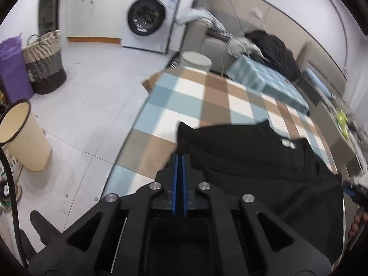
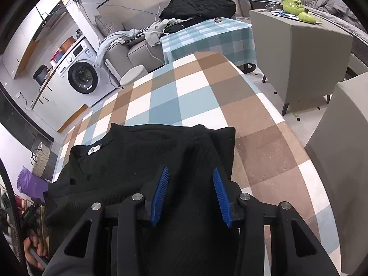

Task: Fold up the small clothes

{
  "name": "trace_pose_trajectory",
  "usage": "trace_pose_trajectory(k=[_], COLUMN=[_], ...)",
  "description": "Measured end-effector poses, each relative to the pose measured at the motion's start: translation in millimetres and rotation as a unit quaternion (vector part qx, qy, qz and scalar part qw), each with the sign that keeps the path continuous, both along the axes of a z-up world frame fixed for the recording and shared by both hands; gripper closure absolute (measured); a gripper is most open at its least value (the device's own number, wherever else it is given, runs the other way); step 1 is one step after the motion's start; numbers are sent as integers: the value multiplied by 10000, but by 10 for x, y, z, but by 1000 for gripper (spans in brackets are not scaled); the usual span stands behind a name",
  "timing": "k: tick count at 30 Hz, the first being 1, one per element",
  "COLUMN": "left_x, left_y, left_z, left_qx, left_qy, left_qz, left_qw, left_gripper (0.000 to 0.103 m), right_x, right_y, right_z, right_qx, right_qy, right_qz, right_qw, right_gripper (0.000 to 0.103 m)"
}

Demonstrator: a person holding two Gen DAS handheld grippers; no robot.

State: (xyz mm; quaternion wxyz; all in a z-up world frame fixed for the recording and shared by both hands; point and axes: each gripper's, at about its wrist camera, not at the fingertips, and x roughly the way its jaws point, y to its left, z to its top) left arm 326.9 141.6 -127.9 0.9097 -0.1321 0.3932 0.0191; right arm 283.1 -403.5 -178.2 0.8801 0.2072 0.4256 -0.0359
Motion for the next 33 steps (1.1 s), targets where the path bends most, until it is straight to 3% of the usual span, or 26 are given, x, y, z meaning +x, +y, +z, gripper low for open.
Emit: trace_pose_trajectory(k=[1,4,7,8,10,13,19,23,26,27,30,33], left_x=[20,121,258,290,282,220,86,156,275,306,346,405], left_y=[-65,-277,-395,-399,-372,-232,54,1,-209,-274,-429,-458], left_z=[-9,-86,-236,-285,-306,-248,-19,-29,-165,-221,-284,-288], left_qx=[83,292,551,562,608,191,-173,-218,82,219,705,560], left_qy=[71,199,565,657,594,400,-111,184,645,740,734,725], left_qz=[-69,-335,-336,-298,-133,-105,200,-21,-259,-285,-207,-197], left_qw=[9999,9988,9963,9958,9963,9990,9996,9996,9975,9966,9946,9956], left_gripper=[80,60,60,61,83,103,103,103,88,78,70,54], right_x=[-10,-8,-31,-41,-51,-88,-108,-114,-115,-119,-125,-143], right_y=[9,33,32,28,16,-32,-92,-77,-72,-67,-55,-53], right_z=[7,7,2,0,-5,-22,-46,-47,-49,-48,-43,-41], right_qx=[7,50,66,65,65,130,158,132,168,176,169,151], right_qy=[-9,-26,-33,-33,-31,-36,-31,-20,-19,-28,-39,-48], right_qz=[25,62,80,81,53,-1,-63,-38,-44,-50,-22,12], right_qw=[10000,10000,9999,9999,10000,9999,9999,9999,9998,9998,9998,9999], right_gripper=[61,61,61,61,61,61,61,61,61,60,59,59])
